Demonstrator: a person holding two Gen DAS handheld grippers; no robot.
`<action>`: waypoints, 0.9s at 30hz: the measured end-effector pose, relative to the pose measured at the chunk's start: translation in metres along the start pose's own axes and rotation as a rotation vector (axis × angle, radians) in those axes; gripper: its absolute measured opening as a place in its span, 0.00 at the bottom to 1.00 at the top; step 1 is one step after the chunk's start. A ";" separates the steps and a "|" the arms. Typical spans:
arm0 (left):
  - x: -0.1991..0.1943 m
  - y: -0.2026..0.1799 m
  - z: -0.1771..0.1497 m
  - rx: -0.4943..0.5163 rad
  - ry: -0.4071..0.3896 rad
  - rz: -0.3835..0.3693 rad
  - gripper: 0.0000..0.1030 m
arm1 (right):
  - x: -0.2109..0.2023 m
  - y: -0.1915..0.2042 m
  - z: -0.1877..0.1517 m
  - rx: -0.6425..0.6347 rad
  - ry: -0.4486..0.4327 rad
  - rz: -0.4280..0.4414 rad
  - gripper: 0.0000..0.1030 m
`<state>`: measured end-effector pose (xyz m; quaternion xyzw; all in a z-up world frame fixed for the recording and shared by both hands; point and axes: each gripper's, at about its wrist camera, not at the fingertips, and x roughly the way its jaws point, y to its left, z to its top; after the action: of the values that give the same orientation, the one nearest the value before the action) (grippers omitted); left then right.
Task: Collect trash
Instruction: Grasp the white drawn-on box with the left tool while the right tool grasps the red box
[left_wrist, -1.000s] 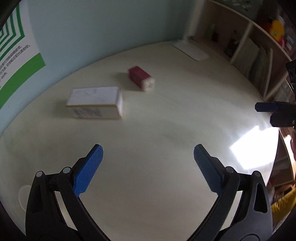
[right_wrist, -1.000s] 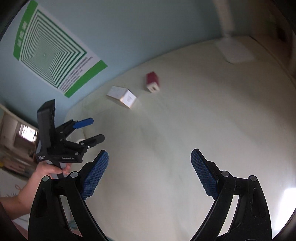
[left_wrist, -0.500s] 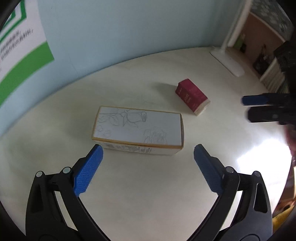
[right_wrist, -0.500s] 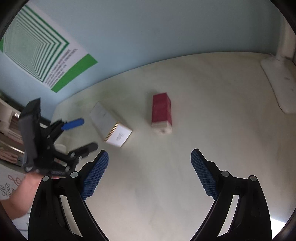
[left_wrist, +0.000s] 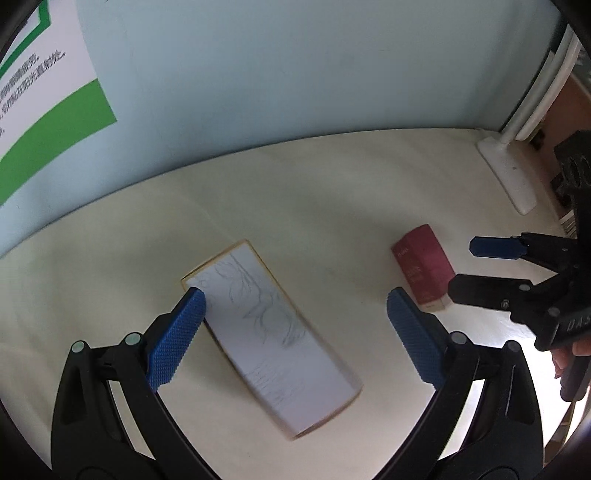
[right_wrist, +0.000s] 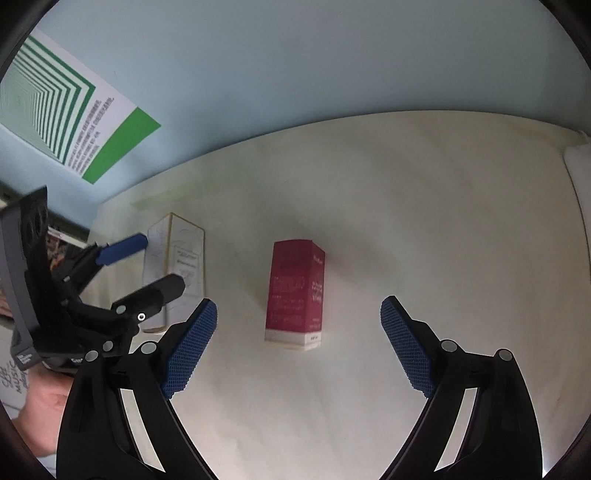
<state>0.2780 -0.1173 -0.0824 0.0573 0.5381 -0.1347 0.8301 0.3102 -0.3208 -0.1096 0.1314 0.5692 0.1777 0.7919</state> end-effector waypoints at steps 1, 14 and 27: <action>0.001 -0.003 -0.001 0.022 -0.001 0.018 0.93 | 0.002 0.000 0.000 -0.005 -0.001 0.002 0.85; 0.005 0.011 -0.041 0.128 0.019 0.135 0.92 | 0.027 0.024 -0.003 -0.137 0.011 -0.083 0.56; -0.008 0.034 -0.051 0.064 0.023 -0.032 0.45 | -0.012 0.018 -0.017 -0.083 -0.053 -0.051 0.28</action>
<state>0.2396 -0.0707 -0.0976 0.0769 0.5439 -0.1645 0.8193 0.2885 -0.3095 -0.0968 0.0887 0.5435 0.1773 0.8156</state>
